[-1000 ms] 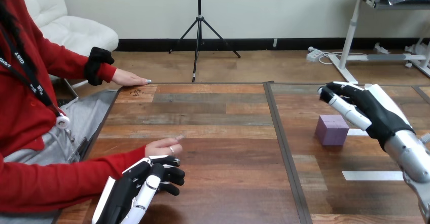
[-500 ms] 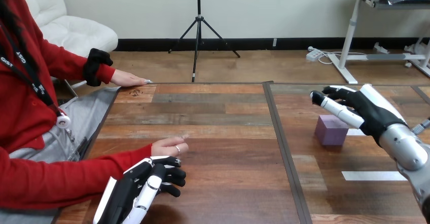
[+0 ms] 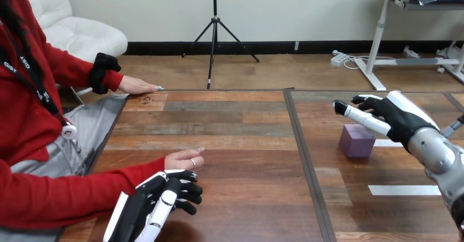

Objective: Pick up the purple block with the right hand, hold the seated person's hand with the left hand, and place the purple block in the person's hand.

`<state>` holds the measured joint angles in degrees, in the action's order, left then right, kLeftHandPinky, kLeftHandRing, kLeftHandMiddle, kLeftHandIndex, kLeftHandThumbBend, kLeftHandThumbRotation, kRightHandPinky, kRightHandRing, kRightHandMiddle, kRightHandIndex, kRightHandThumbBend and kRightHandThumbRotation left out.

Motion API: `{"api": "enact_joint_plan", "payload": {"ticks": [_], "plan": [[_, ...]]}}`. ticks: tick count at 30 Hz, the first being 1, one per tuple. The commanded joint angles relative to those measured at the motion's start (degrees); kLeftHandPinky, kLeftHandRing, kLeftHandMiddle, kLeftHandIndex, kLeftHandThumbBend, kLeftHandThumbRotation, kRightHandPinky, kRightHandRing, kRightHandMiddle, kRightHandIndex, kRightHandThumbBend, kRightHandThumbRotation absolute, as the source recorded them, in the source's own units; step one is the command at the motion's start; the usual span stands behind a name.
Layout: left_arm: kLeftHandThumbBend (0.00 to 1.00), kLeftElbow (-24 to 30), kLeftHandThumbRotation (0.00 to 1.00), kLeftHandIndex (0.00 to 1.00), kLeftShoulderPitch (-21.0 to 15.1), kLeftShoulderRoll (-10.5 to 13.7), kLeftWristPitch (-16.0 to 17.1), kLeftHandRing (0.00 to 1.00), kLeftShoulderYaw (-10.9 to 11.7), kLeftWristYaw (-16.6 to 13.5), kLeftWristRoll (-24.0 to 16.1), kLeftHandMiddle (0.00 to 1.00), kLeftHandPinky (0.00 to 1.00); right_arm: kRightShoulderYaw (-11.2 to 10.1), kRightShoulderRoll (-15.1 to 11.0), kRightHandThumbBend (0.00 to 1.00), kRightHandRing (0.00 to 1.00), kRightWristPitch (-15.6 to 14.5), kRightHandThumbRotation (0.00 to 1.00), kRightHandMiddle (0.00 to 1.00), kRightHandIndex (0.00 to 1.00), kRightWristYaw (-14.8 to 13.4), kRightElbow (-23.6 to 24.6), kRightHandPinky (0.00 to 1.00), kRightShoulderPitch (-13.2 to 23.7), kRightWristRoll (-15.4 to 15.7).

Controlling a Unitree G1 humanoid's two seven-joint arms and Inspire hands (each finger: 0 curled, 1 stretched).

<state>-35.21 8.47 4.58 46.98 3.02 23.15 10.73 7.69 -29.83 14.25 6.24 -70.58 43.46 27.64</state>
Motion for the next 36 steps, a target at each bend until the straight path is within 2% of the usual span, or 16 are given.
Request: {"api": "enact_joint_plan", "payload": {"ticks": [1, 6, 12, 16, 18, 23, 28, 36], "plan": [[0.41, 0.1, 0.73, 0.6, -4.6, -0.5, 2.4, 0.55, -0.3, -0.3, -1.0, 0.57, 0.47, 3.0, -0.7, 0.75, 0.91, -1.2, 0.97, 0.92, 0.91, -3.6, -1.4, 0.83, 10.3, 2.6], [0.41, 0.5, 0.73, 0.6, -4.2, -0.7, 2.2, 0.55, -0.3, -0.3, -1.0, 0.57, 0.47, 5.7, -0.5, 0.75, 0.91, -2.1, 0.95, 0.92, 0.92, -4.9, -2.3, 0.81, 11.0, 5.4], [0.42, 0.7, 0.73, 0.6, -3.9, -0.8, 2.3, 0.54, -0.4, -0.5, -1.3, 0.57, 0.47, 8.0, 0.1, 0.81, 0.93, -3.5, 0.88, 0.94, 0.94, -5.5, -3.4, 0.82, 11.8, 7.8], [0.42, 0.5, 0.73, 0.6, -3.8, -0.9, 2.8, 0.53, -0.4, -0.5, -1.4, 0.56, 0.46, 9.4, 0.6, 0.86, 0.95, -4.6, 0.79, 0.96, 0.95, -5.6, -4.0, 0.84, 12.1, 9.1], [0.43, 0.7, 0.73, 0.59, -3.7, -1.0, 2.6, 0.52, -0.4, -0.6, -1.5, 0.56, 0.45, 10.8, 0.8, 0.91, 0.96, -5.3, 0.73, 0.96, 0.95, -5.3, -4.3, 0.86, 12.3, 10.3], [0.43, 1.1, 0.73, 0.59, -3.3, -1.3, 2.1, 0.52, -0.5, -0.4, -1.0, 0.55, 0.45, 12.7, 1.2, 0.96, 0.97, -6.2, 0.68, 0.97, 0.96, -4.4, -4.9, 0.89, 12.7, 11.7], [0.4, 1.5, 0.73, 0.59, -3.0, -1.5, 1.9, 0.52, -0.6, -0.4, -0.9, 0.55, 0.44, 13.8, 1.6, 0.99, 0.96, -6.8, 0.6, 0.97, 0.96, -3.3, -5.3, 0.91, 12.9, 12.1], [0.4, 1.8, 0.72, 0.59, -2.6, -1.7, 2.2, 0.51, -0.5, -1.2, -1.7, 0.54, 0.45, 15.1, 2.2, 1.0, 0.96, -8.1, 0.51, 0.96, 0.95, 0.0, -5.5, 0.9, 13.3, 11.9]]}}
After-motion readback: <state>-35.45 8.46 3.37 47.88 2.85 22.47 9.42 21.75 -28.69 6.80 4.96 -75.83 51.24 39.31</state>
